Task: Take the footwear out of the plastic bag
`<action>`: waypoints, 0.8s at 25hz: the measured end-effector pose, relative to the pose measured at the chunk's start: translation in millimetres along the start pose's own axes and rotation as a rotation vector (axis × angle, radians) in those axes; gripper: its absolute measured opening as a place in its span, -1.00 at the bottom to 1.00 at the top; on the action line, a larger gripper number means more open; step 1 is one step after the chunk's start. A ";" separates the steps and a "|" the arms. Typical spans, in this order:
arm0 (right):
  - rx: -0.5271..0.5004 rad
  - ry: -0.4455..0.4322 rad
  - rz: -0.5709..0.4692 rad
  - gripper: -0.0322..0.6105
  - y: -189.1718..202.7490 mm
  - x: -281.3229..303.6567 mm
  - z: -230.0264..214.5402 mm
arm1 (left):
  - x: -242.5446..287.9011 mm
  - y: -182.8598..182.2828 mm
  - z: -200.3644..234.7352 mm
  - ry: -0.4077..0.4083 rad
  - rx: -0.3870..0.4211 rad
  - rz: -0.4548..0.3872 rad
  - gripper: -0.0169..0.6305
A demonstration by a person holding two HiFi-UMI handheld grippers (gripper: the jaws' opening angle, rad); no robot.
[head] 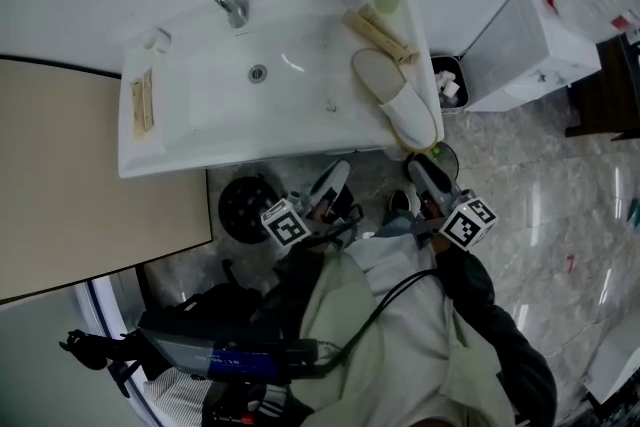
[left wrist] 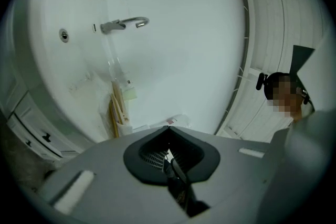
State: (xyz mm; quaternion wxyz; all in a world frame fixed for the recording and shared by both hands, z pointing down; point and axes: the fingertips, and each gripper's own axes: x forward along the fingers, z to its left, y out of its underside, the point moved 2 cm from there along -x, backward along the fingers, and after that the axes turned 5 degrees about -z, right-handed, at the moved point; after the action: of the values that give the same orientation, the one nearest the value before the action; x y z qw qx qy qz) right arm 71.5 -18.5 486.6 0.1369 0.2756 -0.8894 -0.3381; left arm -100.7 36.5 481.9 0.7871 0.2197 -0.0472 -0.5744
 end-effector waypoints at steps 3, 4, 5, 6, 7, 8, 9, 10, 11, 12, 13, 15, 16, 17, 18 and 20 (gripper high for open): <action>-0.007 -0.003 0.021 -0.57 3.9 2.9 2.2 | -5.8 -0.4 5.9 -0.033 -0.017 -0.023 -0.92; -0.001 -0.004 0.029 -0.57 7.0 3.1 3.2 | -6.5 -0.1 6.0 -0.036 -0.014 -0.017 -0.92; 0.007 -0.004 0.036 -0.57 10.3 3.0 3.9 | -6.9 0.6 6.3 -0.041 -0.010 -0.007 -0.92; 0.013 -0.002 0.044 -0.57 13.2 2.5 3.9 | -6.9 1.9 7.0 -0.046 -0.006 0.004 -0.92; 0.013 0.000 0.050 -0.57 15.6 1.8 3.3 | -6.6 3.6 7.8 -0.050 -0.004 0.016 -0.92; 0.011 0.003 0.055 -0.57 17.9 1.1 2.6 | -6.4 5.1 8.4 -0.053 -0.003 0.025 -0.92; 0.010 0.003 0.057 -0.58 20.2 0.7 2.2 | -6.3 6.3 8.9 -0.055 -0.003 0.031 -0.92; 0.010 0.003 0.058 -0.58 22.2 0.1 1.9 | -6.4 7.5 9.4 -0.057 -0.004 0.036 -0.92; 0.011 0.004 0.057 -0.59 23.4 -0.8 1.9 | -6.5 9.2 9.9 -0.058 -0.004 0.041 -0.92; 0.011 0.006 0.056 -0.60 23.6 -2.1 2.0 | -6.2 11.3 10.2 -0.059 -0.006 0.046 -0.92; 0.010 0.009 0.054 -0.62 23.6 -3.6 2.0 | -5.7 13.8 10.4 -0.058 -0.008 0.053 -0.92; 0.010 0.011 0.047 -0.65 23.7 -7.2 1.1 | -4.0 18.2 10.0 -0.053 -0.008 0.066 -0.92; 0.012 0.010 0.045 -0.67 23.7 -8.9 0.9 | -3.0 20.1 9.2 -0.046 -0.008 0.071 -0.92; 0.015 0.010 0.043 -0.69 23.3 -10.2 1.5 | -2.1 21.9 7.9 -0.038 -0.009 0.075 -0.92; 0.016 0.010 0.042 -0.73 22.9 -11.1 2.6 | -1.3 23.4 6.5 -0.029 -0.009 0.079 -0.92; 0.018 -0.001 0.035 -0.83 22.7 -12.0 4.7 | -0.3 25.5 3.6 -0.010 -0.002 0.092 -0.92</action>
State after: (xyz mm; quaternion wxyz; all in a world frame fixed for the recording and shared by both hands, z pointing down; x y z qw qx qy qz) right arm 70.1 5.1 497.9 0.1397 0.2610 -0.8972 -0.3277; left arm -79.5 41.9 495.4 0.8127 0.2137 -0.0608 -0.5386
